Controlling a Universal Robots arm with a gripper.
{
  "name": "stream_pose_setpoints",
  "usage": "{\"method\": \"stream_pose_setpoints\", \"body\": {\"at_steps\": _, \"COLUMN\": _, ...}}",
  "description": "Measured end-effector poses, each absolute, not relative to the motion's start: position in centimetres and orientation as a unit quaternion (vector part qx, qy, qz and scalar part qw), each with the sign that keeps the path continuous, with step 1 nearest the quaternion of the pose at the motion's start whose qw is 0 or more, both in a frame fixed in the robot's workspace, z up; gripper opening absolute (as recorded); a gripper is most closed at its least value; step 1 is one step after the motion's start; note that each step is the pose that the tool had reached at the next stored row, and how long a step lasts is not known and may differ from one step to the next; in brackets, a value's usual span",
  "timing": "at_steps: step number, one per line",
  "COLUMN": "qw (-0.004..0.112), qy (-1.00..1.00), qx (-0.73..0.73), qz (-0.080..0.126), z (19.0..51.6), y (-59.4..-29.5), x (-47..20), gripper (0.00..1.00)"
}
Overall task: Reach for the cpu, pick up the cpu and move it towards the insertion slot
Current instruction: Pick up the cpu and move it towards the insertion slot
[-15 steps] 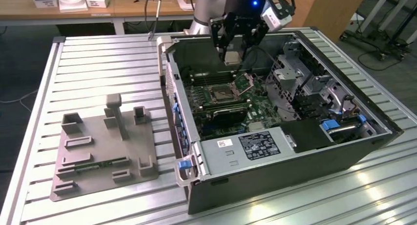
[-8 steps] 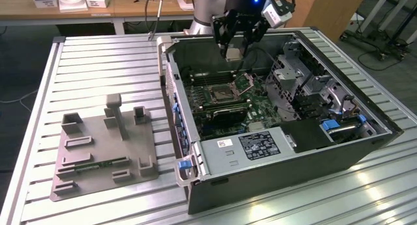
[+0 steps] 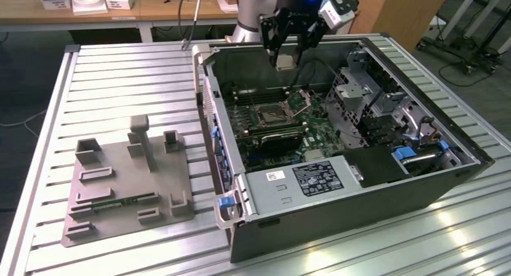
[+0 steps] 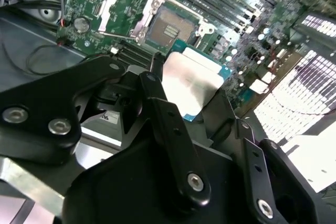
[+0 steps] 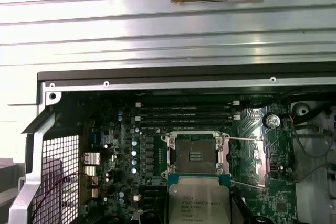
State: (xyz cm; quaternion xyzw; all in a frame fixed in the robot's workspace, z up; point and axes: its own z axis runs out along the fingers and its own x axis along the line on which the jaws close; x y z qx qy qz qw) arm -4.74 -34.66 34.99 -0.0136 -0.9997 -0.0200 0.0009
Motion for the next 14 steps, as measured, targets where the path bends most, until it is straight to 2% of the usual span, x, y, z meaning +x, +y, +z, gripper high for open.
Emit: {"method": "stream_pose_setpoints", "body": {"at_steps": 14, "qw": 0.001, "qy": -1.000, "qx": -0.015, "qz": -0.020, "z": 34.7, "y": -32.2, "x": -4.2, "gripper": 0.54}}
